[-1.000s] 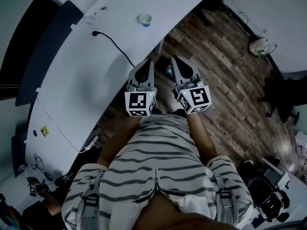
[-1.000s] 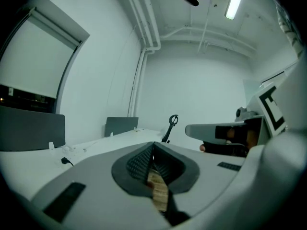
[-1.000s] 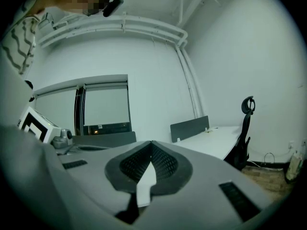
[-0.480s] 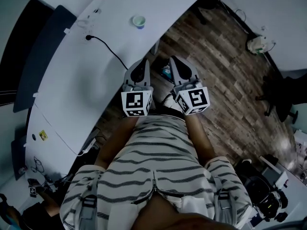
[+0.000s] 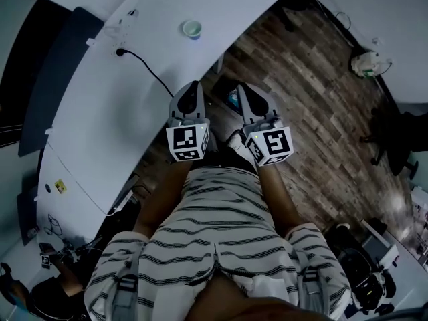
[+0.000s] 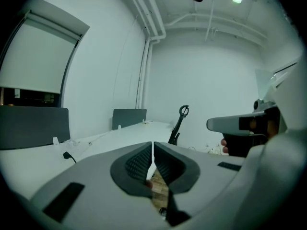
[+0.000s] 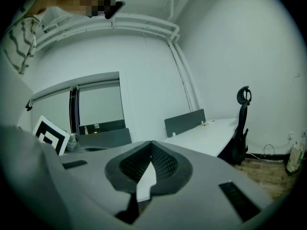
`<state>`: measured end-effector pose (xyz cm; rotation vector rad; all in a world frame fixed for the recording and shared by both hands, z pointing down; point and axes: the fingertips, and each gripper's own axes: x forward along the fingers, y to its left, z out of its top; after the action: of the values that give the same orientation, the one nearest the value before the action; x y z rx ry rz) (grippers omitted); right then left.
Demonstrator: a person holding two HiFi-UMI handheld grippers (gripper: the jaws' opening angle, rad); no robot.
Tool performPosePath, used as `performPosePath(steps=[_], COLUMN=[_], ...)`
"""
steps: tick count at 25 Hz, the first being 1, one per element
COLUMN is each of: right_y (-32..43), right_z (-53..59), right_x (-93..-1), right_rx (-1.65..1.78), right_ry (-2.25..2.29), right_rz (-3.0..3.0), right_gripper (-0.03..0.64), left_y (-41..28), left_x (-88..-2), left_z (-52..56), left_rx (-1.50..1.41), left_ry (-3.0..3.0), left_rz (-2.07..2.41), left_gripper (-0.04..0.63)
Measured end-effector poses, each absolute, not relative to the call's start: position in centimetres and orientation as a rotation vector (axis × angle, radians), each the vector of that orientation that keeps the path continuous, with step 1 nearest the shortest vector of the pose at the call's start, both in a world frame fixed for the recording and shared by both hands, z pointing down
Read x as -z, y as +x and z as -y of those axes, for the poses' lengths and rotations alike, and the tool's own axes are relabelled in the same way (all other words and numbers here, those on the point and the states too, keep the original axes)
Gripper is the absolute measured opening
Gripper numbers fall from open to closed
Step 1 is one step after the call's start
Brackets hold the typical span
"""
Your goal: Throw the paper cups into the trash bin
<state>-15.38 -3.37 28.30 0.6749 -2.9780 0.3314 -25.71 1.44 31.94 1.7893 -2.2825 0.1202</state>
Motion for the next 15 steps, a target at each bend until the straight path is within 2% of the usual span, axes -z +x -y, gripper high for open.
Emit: performPosePath(steps=[13,15], right_y=[-15.6,-15.8], right_z=[5.3,5.4], right_x=[-30.6,-31.1], right_rx=[-0.372,-0.383], right_ry=[0.659,0.657], right_rz=[2.935,2.927], right_gripper=[0.017,0.017], left_y=[-28.9,-29.6], left_x=[-35.7,-36.6], left_z=[3.3,3.8], left_rx=[-0.116,-0.125], left_ry=[1.712,1.704], left_rz=[2.305,2.305], left_gripper=[0.028,0.045])
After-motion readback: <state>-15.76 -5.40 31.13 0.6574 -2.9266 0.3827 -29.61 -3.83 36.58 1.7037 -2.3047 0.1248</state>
